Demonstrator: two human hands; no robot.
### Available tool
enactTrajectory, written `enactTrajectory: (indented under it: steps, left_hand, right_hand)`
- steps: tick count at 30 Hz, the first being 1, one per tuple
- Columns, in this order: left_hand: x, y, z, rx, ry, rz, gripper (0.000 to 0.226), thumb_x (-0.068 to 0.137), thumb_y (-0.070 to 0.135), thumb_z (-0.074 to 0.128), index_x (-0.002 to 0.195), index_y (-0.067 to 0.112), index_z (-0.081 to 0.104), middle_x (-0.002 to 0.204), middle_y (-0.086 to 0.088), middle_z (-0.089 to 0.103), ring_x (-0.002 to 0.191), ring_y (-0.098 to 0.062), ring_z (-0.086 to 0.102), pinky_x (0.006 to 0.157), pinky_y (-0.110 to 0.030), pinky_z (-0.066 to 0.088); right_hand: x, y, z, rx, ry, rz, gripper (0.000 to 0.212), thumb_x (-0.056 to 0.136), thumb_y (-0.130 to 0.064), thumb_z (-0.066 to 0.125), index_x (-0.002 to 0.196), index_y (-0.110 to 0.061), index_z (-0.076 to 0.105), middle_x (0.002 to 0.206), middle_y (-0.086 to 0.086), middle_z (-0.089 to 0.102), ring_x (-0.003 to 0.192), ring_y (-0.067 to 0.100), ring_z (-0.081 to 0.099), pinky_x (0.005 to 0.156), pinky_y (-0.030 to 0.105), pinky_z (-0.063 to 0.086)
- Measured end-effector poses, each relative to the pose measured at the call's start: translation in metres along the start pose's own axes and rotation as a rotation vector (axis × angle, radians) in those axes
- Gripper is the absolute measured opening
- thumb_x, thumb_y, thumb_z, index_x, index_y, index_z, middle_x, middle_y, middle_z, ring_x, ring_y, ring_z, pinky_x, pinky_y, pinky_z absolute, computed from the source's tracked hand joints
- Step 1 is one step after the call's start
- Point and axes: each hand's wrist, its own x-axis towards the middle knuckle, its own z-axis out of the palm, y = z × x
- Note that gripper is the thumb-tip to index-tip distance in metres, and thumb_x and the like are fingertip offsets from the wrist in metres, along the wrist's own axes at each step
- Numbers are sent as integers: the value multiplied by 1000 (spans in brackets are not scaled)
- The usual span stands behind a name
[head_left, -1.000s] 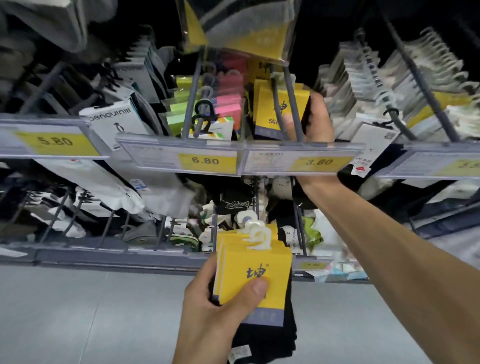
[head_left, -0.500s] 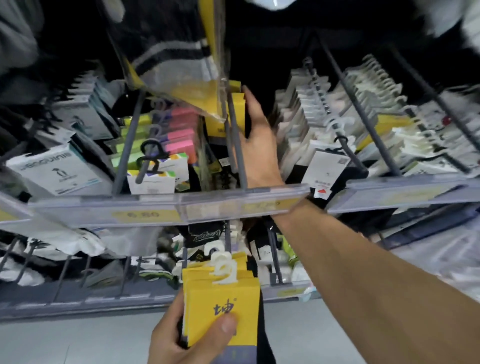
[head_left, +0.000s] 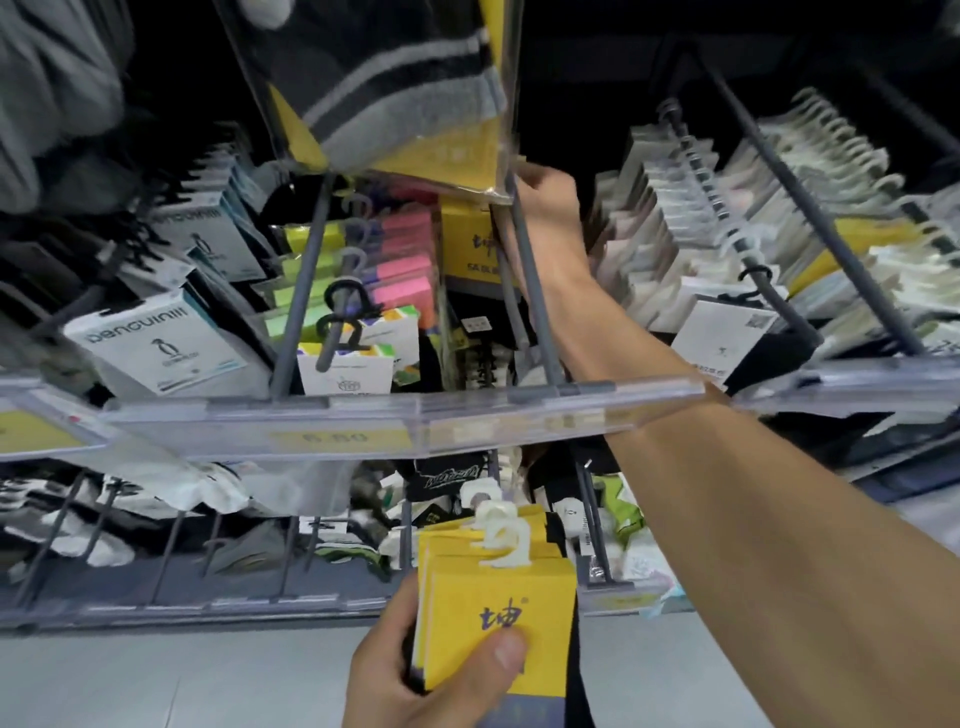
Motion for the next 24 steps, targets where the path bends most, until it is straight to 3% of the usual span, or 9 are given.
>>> enactTrajectory:
  steps: [3, 6, 8, 11, 14, 16, 19, 24]
  left_hand:
    - [4, 4, -3, 37, 23, 2, 77, 6, 51, 91, 82, 42, 78, 70, -10, 76, 56, -16, 72, 47, -14, 51]
    - [8, 5, -2, 26, 44, -11, 54, 26, 38, 80, 80, 43, 78, 71, -9, 77, 58, -16, 73, 49, -14, 52]
    - [8, 3, -3, 13, 36, -10, 59, 23, 38, 84, 81, 42, 78, 73, -9, 77, 59, -17, 74, 49, -15, 52]
    - [10, 1, -2, 6, 34, 13, 83, 5, 60, 91, 84, 38, 79, 73, -11, 77, 59, -18, 74, 48, -16, 52]
    - [11, -4, 1, -19, 67, -5, 86, -2, 64, 88, 79, 36, 80, 70, -13, 76, 55, -18, 73, 44, -16, 51]
    - [12, -5, 7, -7, 72, 2, 86, -1, 66, 87, 80, 36, 80, 69, -13, 76, 54, -17, 72, 44, -16, 51]
    - [12, -4, 16, -7, 83, -15, 88, -3, 65, 87, 79, 33, 81, 68, -14, 75, 51, -19, 71, 42, -17, 50]
    - [14, -1, 22, -2, 66, 7, 87, 0, 66, 87, 80, 35, 80, 70, -12, 76, 56, -18, 73, 45, -16, 51]
  right_hand:
    - [3, -5, -2, 55, -42, 20, 50, 99, -4, 51, 50, -16, 45, 27, -14, 42, 31, -5, 43, 40, 11, 31]
    - [3, -6, -2, 111, -76, 6, 47, 101, -2, 45, 56, -13, 46, 37, -8, 48, 29, -6, 44, 39, 8, 33]
    - [2, -1, 0, 133, -90, -2, 43, 101, -5, 46, 59, -14, 46, 49, -5, 49, 33, -4, 45, 42, 10, 36]
    - [3, 0, -2, 248, -10, 58, 49, 97, -9, 54, 49, -17, 48, 36, -12, 47, 40, 2, 46, 51, 20, 39]
    - [7, -4, -8, 244, 52, 45, 65, 94, -14, 60, 30, -16, 49, 32, -15, 44, 34, -2, 43, 48, 17, 38]
    - [10, -7, -12, 222, 65, 38, 58, 91, -17, 64, 35, -16, 49, 32, -15, 42, 33, 0, 43, 47, 16, 38]
    - [12, -8, -14, 232, 71, 47, 49, 87, -20, 70, 42, -18, 51, 39, -15, 49, 53, 10, 53, 59, 23, 41]
    - [10, -11, -17, 146, -2, -9, 27, 91, -24, 66, 70, -9, 61, 66, 6, 52, 63, 19, 54, 68, 33, 44]
